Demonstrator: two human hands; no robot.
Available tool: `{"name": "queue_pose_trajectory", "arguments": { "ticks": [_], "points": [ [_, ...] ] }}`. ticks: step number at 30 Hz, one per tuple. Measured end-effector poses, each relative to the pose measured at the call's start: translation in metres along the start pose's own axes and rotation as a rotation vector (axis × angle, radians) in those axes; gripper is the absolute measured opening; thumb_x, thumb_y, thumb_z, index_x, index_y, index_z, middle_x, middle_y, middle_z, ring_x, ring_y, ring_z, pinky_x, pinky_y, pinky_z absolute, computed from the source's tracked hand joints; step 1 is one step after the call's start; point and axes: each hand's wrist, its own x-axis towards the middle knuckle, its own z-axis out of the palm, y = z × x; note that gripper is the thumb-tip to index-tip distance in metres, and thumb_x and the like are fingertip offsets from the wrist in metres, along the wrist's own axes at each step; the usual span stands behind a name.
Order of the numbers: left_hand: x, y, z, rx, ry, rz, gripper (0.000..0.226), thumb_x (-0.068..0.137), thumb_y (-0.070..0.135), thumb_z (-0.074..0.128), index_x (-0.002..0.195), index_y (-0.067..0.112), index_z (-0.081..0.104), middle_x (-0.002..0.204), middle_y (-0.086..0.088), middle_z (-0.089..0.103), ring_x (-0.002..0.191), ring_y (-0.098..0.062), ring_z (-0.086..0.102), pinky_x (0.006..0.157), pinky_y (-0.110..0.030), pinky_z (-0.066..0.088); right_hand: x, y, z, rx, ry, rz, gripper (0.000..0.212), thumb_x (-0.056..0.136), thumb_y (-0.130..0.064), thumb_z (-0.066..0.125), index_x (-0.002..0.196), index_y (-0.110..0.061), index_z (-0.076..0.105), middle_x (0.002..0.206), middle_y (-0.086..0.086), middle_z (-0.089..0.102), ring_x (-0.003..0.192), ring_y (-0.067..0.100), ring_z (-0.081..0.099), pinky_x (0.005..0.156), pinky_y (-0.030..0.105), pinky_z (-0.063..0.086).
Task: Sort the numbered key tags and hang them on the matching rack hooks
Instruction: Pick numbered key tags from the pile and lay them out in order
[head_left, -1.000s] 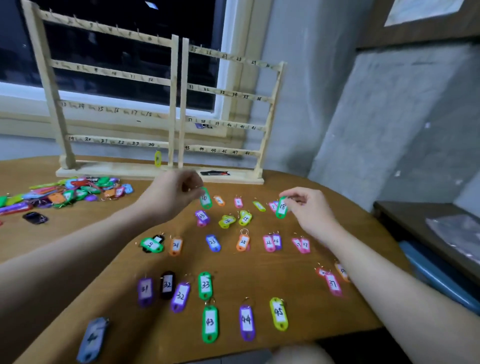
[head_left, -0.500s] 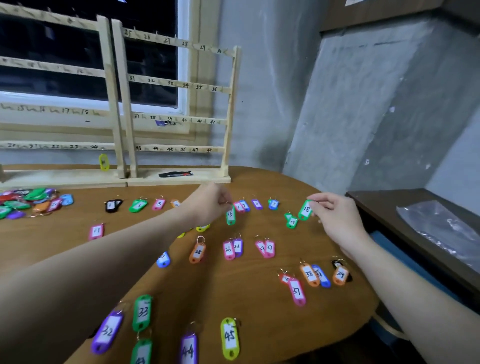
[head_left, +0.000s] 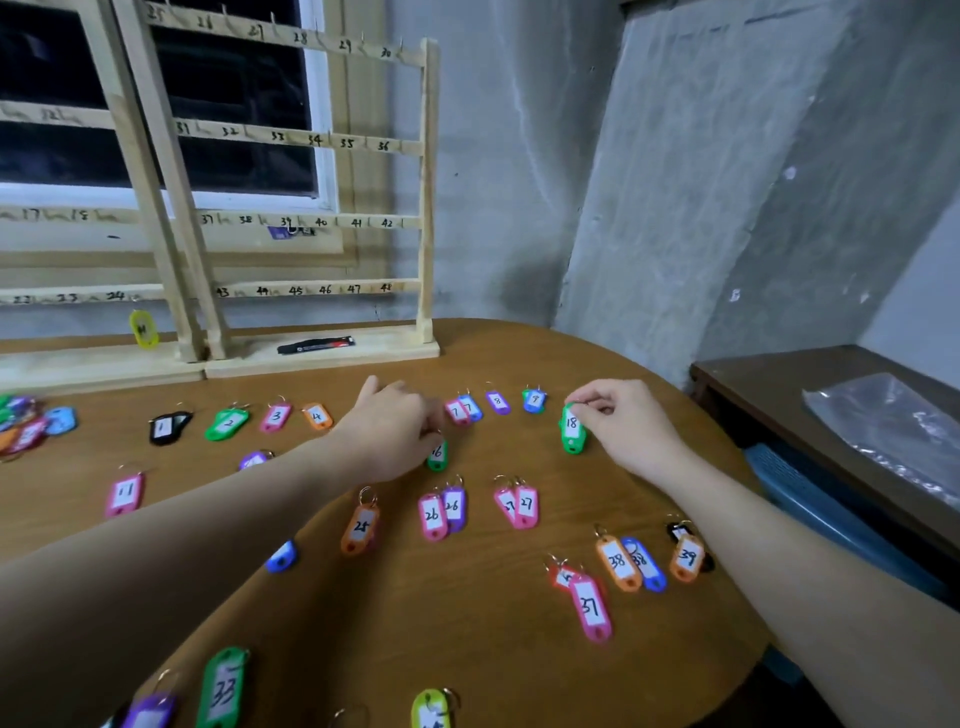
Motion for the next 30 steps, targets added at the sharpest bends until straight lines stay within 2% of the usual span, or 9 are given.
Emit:
{"name": "queue_pose_trajectory", "arguments": {
  "ticks": [5,8,11,14,16,20,24,27,30],
  "points": [
    [-0.001,-0.002,-0.001,0.015,0.01,0.011,0.007,0.1,0.038,0.052,0.101,0.034,0.058,0.102,0.01,0.062,0.105,-0.015,0.048,0.095,-0.04,0.029,0.013,-0.004,0.017,-0.061,-0.087,-0.02,0.01,0.098,-0.02,0.067,0.095,-0.021,0.076,0.091,-0.01,0.069,0.084,0.0,0.06,0.062,0.012,0.038],
    [-0.004,-0.005,-0.003,0.007,0.045,0.029,0.01,0.101,0.039,0.051,0.101,0.035,0.06,0.103,0.013,0.061,0.104,-0.013,0.047,0.089,-0.037,0.028,0.017,-0.004,0.024,-0.123,-0.133,-0.041,0.01,0.098,-0.021,0.067,0.095,-0.024,0.076,0.089,-0.013,0.067,0.081,-0.001,0.059,0.062,0.011,0.036],
    [-0.008,-0.014,-0.009,-0.009,0.133,0.011,0.014,0.099,0.034,0.048,0.09,0.034,0.058,0.098,0.012,0.062,0.098,-0.014,0.046,0.082,-0.035,0.026,0.022,0.001,0.028,-0.206,-0.136,-0.077,0.012,0.098,-0.02,0.066,0.096,-0.026,0.076,0.093,-0.016,0.06,0.094,0.006,0.057,0.077,0.02,0.04],
    [-0.016,-0.034,-0.022,-0.054,0.148,-0.046,0.017,0.098,0.032,0.047,0.091,0.027,0.062,0.091,0.008,0.063,0.098,-0.018,0.051,0.089,-0.038,0.031,0.025,0.0,0.031,-0.266,-0.144,-0.082,0.013,0.098,-0.02,0.065,0.098,-0.028,0.075,0.096,-0.015,0.058,0.104,0.011,0.053,0.088,0.027,0.039],
    [-0.026,-0.052,-0.031,-0.071,0.157,-0.076,0.016,0.097,0.03,0.048,0.092,0.027,0.063,0.091,0.007,0.065,0.099,-0.02,0.053,0.091,-0.039,0.03,0.026,-0.005,0.031,-0.274,-0.126,-0.097,0.015,0.099,-0.018,0.063,0.1,-0.027,0.075,0.097,-0.015,0.06,0.102,0.01,0.053,0.087,0.026,0.039],
    [-0.055,-0.085,-0.046,-0.049,0.206,-0.151,0.015,0.098,0.03,0.051,0.092,0.027,0.064,0.083,0.009,0.063,0.098,-0.021,0.055,0.083,-0.035,0.022,0.029,-0.031,0.031,-0.259,-0.072,-0.162,0.021,0.1,-0.013,0.059,0.092,-0.028,0.072,0.095,-0.013,0.064,0.099,0.011,0.057,0.088,0.027,0.043],
    [-0.091,-0.125,-0.053,-0.063,0.24,-0.245,0.011,0.095,0.029,0.057,0.089,0.029,0.066,0.085,0.007,0.067,0.098,-0.024,0.059,0.082,-0.035,0.024,0.029,-0.069,0.043,-0.246,-0.066,-0.2,0.023,0.1,-0.018,0.059,0.087,-0.034,0.07,0.095,-0.01,0.07,0.095,0.013,0.059,0.084,0.029,0.046],
    [-0.127,-0.16,-0.059,-0.069,0.204,-0.33,0.009,0.095,0.03,0.058,0.094,0.028,0.067,0.091,0.007,0.069,0.099,-0.022,0.06,0.081,-0.034,0.024,0.022,-0.109,0.068,-0.23,-0.131,-0.242,0.019,0.1,-0.02,0.058,0.092,-0.028,0.074,0.092,-0.009,0.07,0.091,0.011,0.059,0.078,0.027,0.042],
    [-0.167,-0.193,-0.068,-0.069,0.165,-0.384,0.01,0.096,0.033,0.06,0.096,0.028,0.068,0.092,0.003,0.07,0.093,-0.024,0.062,0.082,-0.034,0.032,0.011,-0.15,0.103,-0.227,-0.22,-0.314,0.018,0.099,-0.021,0.059,0.093,-0.02,0.075,0.087,-0.004,0.071,0.084,0.011,0.061,0.071,0.025,0.042]
  ]
}}
